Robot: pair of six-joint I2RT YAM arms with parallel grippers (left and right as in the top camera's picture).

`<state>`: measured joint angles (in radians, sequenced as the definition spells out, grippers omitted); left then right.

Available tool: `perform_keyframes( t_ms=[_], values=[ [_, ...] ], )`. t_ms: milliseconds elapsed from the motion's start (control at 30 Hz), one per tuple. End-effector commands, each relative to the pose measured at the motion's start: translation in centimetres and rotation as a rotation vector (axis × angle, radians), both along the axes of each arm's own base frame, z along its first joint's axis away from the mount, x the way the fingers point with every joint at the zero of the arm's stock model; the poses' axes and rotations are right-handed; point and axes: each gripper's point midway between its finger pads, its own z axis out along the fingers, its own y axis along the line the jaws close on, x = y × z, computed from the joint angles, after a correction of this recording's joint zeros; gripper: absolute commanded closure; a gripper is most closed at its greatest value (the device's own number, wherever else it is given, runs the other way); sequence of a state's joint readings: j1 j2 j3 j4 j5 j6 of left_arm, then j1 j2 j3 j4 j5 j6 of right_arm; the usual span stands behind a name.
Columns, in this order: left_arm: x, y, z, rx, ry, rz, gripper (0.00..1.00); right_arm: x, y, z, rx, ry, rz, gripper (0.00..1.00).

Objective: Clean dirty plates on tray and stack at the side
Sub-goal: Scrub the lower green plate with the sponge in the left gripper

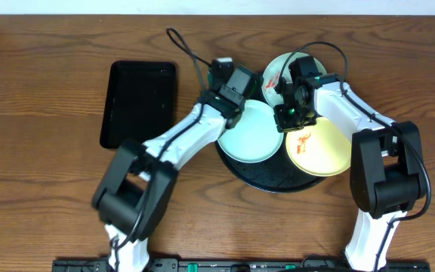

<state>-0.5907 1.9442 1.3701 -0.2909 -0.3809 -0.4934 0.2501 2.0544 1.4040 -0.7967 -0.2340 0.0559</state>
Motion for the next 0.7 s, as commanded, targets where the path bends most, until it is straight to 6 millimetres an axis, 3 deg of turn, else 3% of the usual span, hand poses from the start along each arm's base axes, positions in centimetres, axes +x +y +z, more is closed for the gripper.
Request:
perform_keyframes(
  t_ms=[0,167,333,500,667],
  values=[
    [-1.3,-3.2,0.9,-0.164,0.065,-0.109,0.92,-0.5,-0.6,-0.6,-0.034,0.012,0.021,0.99],
    [-4.0,-6.0,-2.2,-0.352,0.23,-0.079,0.92,-0.5,-0.6,-0.6,-0.034,0.012,0.021,0.99],
    [-4.2,-7.0,-5.2,-0.338,0.257,-0.084,0.92,-0.5,-0.6,-0.6,-0.034,0.013,0.021,0.99],
    [-5.0,-6.5,-8.0,-0.298,0.318,-0.069,0.92,-0.6,-0.6,-0.6,-0.035,0.017,0.021,0.99],
    [-6.5,-4.8,-9.3,-0.219,0.386,-0.034,0.92,-0.5,-0.6,-0.6,-0.035,0.013,0.021,0.99]
  ],
)
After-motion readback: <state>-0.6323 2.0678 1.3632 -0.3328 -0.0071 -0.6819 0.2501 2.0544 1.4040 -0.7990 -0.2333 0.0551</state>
